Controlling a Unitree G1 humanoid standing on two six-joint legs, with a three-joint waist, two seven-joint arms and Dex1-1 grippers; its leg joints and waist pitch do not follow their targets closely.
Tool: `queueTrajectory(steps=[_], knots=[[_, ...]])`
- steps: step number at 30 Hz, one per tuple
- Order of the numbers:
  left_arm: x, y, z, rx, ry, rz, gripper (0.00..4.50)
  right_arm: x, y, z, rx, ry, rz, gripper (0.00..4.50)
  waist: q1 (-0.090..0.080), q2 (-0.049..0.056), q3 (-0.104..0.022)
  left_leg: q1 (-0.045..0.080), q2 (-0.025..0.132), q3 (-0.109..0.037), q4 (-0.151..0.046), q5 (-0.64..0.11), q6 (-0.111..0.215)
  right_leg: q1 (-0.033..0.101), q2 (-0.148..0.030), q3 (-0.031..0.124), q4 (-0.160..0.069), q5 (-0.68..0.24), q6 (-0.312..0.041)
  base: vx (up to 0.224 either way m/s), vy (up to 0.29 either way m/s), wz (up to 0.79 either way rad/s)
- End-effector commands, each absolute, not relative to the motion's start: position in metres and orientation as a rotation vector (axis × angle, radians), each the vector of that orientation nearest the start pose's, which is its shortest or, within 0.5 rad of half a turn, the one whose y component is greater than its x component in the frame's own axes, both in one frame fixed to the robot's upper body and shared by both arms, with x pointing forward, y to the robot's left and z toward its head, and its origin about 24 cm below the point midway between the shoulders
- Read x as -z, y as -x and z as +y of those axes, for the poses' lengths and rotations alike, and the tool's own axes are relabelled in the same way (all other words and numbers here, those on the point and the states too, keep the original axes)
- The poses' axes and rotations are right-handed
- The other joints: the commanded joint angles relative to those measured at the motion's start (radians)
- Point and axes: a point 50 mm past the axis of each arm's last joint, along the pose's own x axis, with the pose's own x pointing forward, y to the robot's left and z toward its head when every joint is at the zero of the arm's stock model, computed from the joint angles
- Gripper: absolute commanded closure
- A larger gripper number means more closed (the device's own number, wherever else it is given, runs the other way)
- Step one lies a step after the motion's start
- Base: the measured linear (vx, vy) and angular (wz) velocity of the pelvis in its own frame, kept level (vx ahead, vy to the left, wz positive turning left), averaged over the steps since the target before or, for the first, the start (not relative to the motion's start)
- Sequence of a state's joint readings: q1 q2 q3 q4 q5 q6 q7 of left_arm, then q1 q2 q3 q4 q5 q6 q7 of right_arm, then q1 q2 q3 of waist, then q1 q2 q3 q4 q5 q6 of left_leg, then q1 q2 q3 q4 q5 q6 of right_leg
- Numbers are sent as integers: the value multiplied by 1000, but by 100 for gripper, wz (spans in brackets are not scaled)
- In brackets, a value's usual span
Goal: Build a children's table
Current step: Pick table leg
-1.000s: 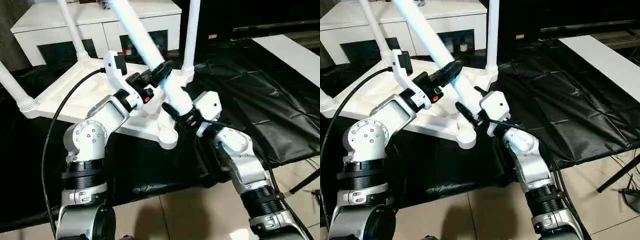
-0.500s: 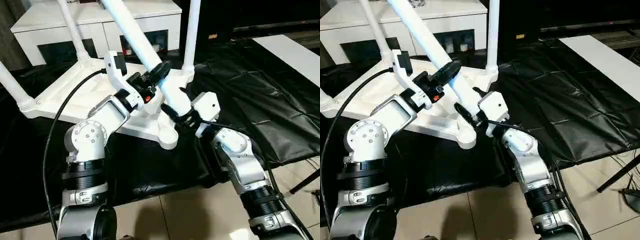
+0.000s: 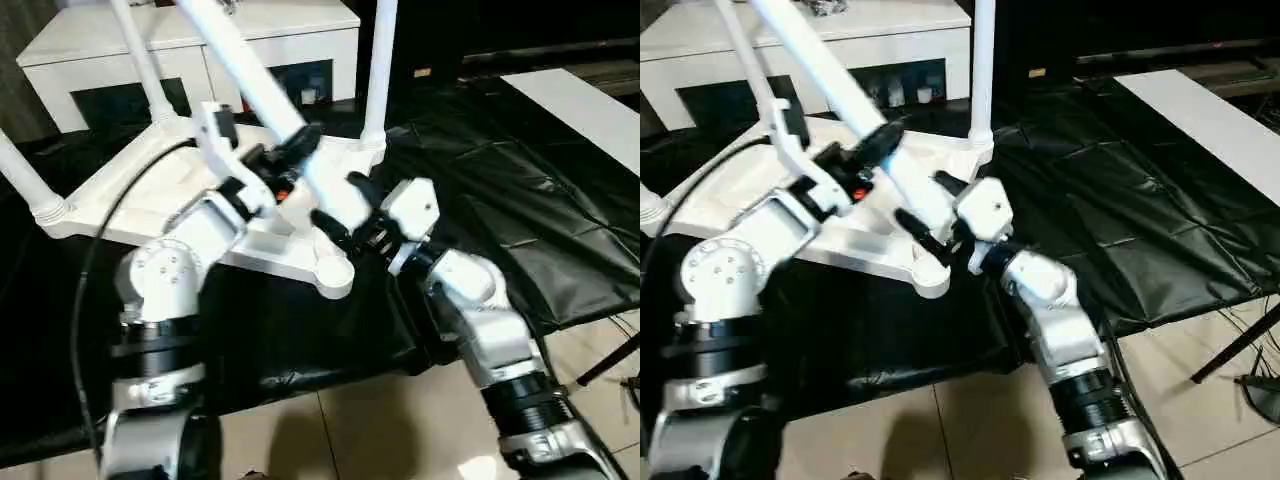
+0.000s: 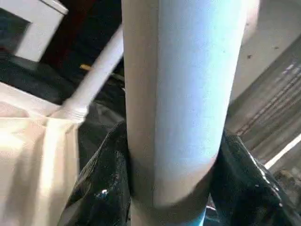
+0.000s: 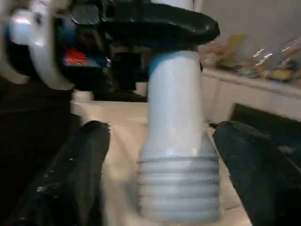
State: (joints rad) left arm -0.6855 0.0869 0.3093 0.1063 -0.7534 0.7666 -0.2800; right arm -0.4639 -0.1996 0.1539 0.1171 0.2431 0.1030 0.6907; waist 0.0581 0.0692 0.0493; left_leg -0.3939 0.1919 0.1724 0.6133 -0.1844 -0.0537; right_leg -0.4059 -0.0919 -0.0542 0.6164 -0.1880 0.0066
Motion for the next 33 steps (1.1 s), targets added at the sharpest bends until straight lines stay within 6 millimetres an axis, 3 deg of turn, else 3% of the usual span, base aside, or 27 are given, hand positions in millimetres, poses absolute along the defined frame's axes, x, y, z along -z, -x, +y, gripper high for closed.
queueTrajectory(steps=[1,3,7,11,12,14,15,16,18,23,29,30,33], knots=[[-189,-346,131,642,652,-1,256,-136,-310,-96,-972,31,-161,48,2,-10,-75,20,20,-6,-64,-109,92,58,-29,28,-56,-35,-247,0,0,0],[-191,-344,132,706,612,5,256,-144,-318,-111,-986,-109,-67,48,4,-11,-75,20,18,-4,-64,-106,84,57,-29,28,-57,-31,-254,0,0,0],[-193,-341,130,768,580,15,256,-150,-324,-120,-999,-159,8,48,5,-11,-75,20,16,-5,-64,-106,68,59,-30,26,-56,-47,-256,0,0,0],[-195,-335,121,896,538,32,256,-156,-324,-127,-1128,-189,205,48,10,-12,-76,20,15,-3,-62,-95,58,62,-32,27,-54,-39,-263,0,0,0],[-195,-334,119,914,528,37,256,-159,-323,-128,-1167,-225,232,48,11,-16,-78,18,15,-3,-60,-82,61,64,-34,27,-52,-22,-265,0,0,0],[-195,-334,118,917,523,38,256,-163,-323,-129,-1195,-246,237,48,11,-17,-79,17,15,-2,-58,-69,70,63,-34,27,-51,-4,-273,0,0,0],[-194,-334,116,930,518,44,256,-169,-325,-131,-1220,-278,239,48,10,-29,-79,16,16,-1,-58,-68,74,64,-34,26,-52,-2,-277,0,0,0],[-194,-334,116,930,518,44,256,-169,-325,-131,-1220,-278,239,48,13,-23,-77,17,16,-1,-60,-73,71,63,-36,26,-52,-26,-277,0,0,0],[-194,-333,114,958,505,47,256,-179,-332,-132,-1223,-301,242,48,11,-25,-77,18,16,-1,-59,-81,59,61,-36,25,-53,-56,-275,0,0,0],[-195,-330,112,989,496,56,256,-183,-337,-128,-1237,-247,262,48,16,-23,-77,19,17,-1,-59,-76,48,59,-36,27,-51,-56,-267,0,0,0],[-194,-325,108,1043,489,69,256,-170,-345,-118,-1217,-79,325,48,26,-23,-78,21,18,1,-56,-76,37,58,-35,26,-47,-30,-279,0,0,0],[-194,-323,107,1056,489,69,256,-168,-345,-114,-1226,-76,341,77,27,-24,-78,21,18,1,-57,-77,39,58,-35,27,-48,-31,-278,0,0,0],[-194,-322,105,1077,485,75,256,-166,-346,-112,-1230,-73,345,88,32,-23,-77,22,19,0,-58,-88,36,57,-35,27,-47,-41,-273,0,0,0]])
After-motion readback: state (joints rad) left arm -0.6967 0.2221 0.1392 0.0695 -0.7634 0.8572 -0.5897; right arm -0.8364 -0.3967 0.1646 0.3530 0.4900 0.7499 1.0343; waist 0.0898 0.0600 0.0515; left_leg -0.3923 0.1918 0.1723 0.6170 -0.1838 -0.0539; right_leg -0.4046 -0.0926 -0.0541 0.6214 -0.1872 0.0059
